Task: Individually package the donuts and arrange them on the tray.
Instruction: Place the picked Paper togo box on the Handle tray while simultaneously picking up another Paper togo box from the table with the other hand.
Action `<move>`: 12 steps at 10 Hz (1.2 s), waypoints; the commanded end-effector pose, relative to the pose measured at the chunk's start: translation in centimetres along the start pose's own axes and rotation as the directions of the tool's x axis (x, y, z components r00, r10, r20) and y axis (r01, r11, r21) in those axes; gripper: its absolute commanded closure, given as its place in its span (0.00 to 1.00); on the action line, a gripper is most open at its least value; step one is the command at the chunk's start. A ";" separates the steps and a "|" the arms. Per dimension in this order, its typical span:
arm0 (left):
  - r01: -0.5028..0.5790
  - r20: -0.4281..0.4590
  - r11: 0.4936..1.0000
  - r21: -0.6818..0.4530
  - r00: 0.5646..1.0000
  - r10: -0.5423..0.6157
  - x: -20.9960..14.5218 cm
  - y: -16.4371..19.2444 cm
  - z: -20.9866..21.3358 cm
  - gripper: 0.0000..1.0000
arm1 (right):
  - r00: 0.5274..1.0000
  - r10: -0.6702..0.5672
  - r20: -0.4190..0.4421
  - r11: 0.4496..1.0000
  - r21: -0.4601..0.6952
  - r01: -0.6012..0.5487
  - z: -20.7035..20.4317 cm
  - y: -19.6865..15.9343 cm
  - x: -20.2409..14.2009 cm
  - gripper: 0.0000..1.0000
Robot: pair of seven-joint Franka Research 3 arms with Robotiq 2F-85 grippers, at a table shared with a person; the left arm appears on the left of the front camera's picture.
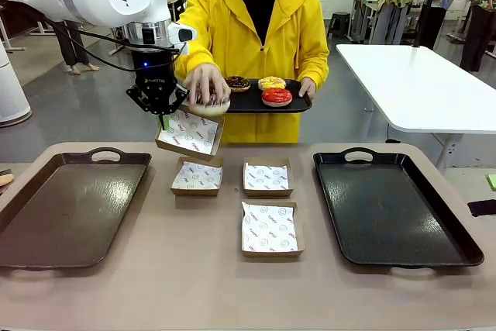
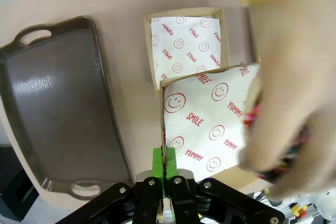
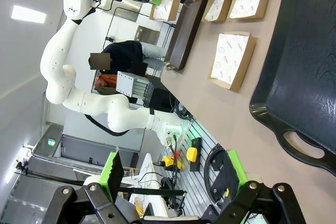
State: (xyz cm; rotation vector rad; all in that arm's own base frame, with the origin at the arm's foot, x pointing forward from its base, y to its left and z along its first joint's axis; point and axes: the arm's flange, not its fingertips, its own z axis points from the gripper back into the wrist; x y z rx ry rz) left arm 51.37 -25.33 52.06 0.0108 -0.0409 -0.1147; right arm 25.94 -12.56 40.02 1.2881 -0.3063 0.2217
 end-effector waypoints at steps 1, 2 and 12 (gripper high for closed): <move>-0.003 0.008 1.000 0.006 1.000 0.003 -0.6 0.3 0.0 1.00 | 1.000 0.013 0.006 1.000 0.014 -0.013 0.0 -0.1 0.0 0.00; -0.003 0.008 1.000 0.006 1.000 0.003 -0.6 0.3 0.0 1.00 | 1.000 0.013 0.006 1.000 0.014 -0.013 0.0 -0.1 0.0 0.00; -0.001 -0.002 1.000 0.001 1.000 0.001 0.0 0.0 -0.1 0.99 | 1.000 0.000 0.000 1.000 0.000 0.000 0.0 0.0 0.0 0.00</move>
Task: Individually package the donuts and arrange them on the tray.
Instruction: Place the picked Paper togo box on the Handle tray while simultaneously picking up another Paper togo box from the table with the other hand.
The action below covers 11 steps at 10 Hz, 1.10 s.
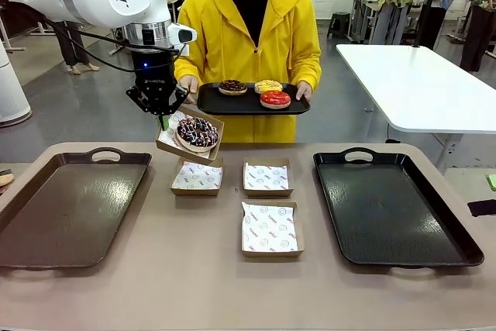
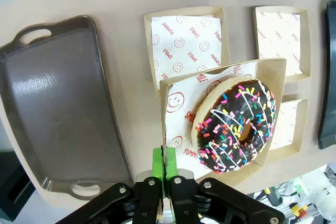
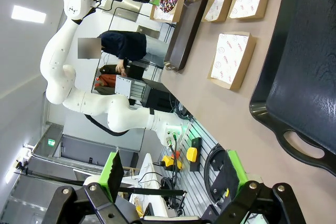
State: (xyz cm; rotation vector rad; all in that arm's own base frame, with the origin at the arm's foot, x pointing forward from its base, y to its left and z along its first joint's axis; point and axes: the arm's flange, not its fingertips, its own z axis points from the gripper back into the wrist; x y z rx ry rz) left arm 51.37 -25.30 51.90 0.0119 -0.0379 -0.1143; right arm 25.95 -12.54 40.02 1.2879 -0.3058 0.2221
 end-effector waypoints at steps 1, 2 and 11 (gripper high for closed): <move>-0.016 -0.010 1.000 -0.016 1.000 0.016 -0.4 1.6 0.8 0.99 | 1.000 0.000 -0.001 0.998 -0.068 0.000 -0.3 1.6 0.8 0.00; -0.026 -0.012 0.999 -0.025 1.000 0.026 -1.1 3.4 1.6 0.99 | 1.000 0.014 -0.027 0.991 -0.130 -0.018 -1.0 3.6 1.6 0.00; -0.029 -0.087 0.999 0.021 0.996 0.030 -11.2 17.0 -1.2 0.99 | 0.955 0.010 -0.295 0.787 -0.587 -0.190 -20.3 14.5 6.9 0.00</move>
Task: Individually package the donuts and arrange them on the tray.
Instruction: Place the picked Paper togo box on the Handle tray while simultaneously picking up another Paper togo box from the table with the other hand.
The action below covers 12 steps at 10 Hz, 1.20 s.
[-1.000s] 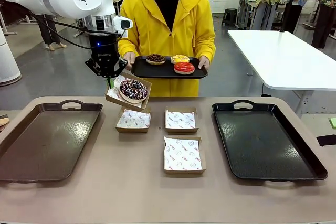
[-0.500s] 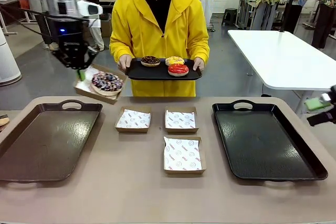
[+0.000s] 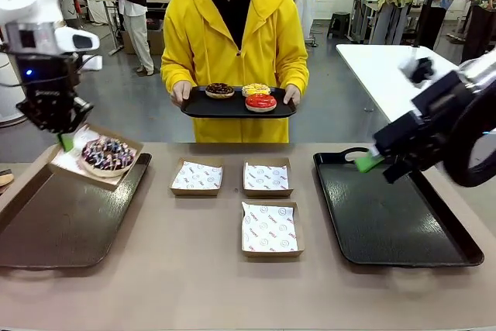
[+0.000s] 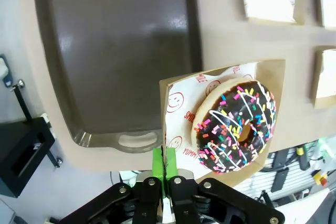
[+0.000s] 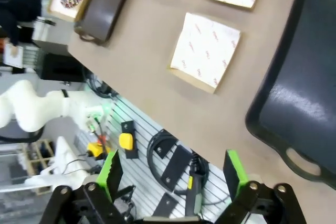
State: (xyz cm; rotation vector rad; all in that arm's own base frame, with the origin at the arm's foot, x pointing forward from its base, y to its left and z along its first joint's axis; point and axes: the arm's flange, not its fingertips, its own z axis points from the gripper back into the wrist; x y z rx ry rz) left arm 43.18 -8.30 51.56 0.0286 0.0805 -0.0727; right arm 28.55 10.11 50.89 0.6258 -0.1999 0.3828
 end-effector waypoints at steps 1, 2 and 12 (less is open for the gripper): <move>0.016 0.023 1.000 0.021 1.000 -0.017 -1.3 1.8 -2.5 0.99 | 0.999 -0.038 -0.035 0.997 -0.062 0.036 -1.8 0.3 1.6 0.00; 0.022 0.025 0.999 0.030 0.999 -0.022 -1.5 2.4 -3.3 0.99 | 0.998 -0.051 -0.032 0.996 -0.077 0.048 -2.3 0.4 2.2 0.00; 0.011 0.007 0.999 0.041 1.000 -0.011 -1.4 2.5 -4.6 0.99 | 0.999 -0.021 -0.030 0.998 -0.064 0.019 -2.7 0.6 1.5 0.00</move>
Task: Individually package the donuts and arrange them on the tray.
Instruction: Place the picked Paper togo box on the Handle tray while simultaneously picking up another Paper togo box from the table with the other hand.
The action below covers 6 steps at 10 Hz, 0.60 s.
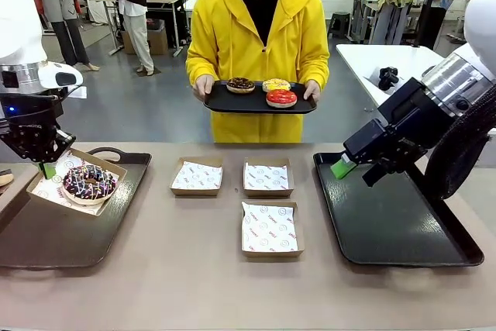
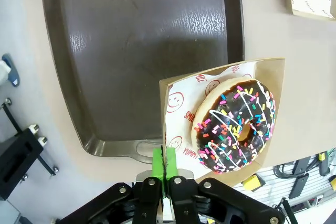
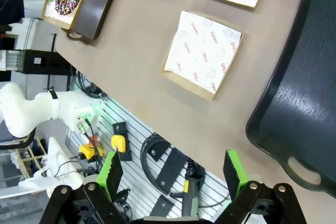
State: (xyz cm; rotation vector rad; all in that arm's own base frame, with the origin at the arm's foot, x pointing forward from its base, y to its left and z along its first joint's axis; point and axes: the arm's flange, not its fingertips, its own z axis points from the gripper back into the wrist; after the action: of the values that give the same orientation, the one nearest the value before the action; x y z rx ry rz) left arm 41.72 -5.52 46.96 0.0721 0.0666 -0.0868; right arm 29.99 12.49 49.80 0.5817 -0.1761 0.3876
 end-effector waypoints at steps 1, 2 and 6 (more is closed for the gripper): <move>-0.001 -0.005 1.000 -0.003 1.000 0.001 -0.1 0.0 0.2 0.99 | 1.000 -0.020 0.001 0.999 -0.025 0.020 -0.3 0.1 -0.2 0.00; -0.001 -0.005 1.000 -0.003 1.000 0.001 -0.1 0.0 0.2 0.99 | 1.000 -0.020 0.001 0.999 -0.025 0.020 -0.3 0.1 -0.2 0.00; 0.078 0.164 0.997 -0.030 0.984 -0.072 -1.7 1.2 0.2 0.99 | 0.999 -0.023 -0.027 0.967 -0.252 0.015 -1.5 3.7 1.8 0.00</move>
State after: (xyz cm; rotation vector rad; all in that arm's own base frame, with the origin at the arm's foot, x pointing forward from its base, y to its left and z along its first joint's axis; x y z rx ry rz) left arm 41.47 -5.36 48.14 0.0612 -0.0296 -0.1462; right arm 29.82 14.59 50.27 0.4316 -0.1937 0.3917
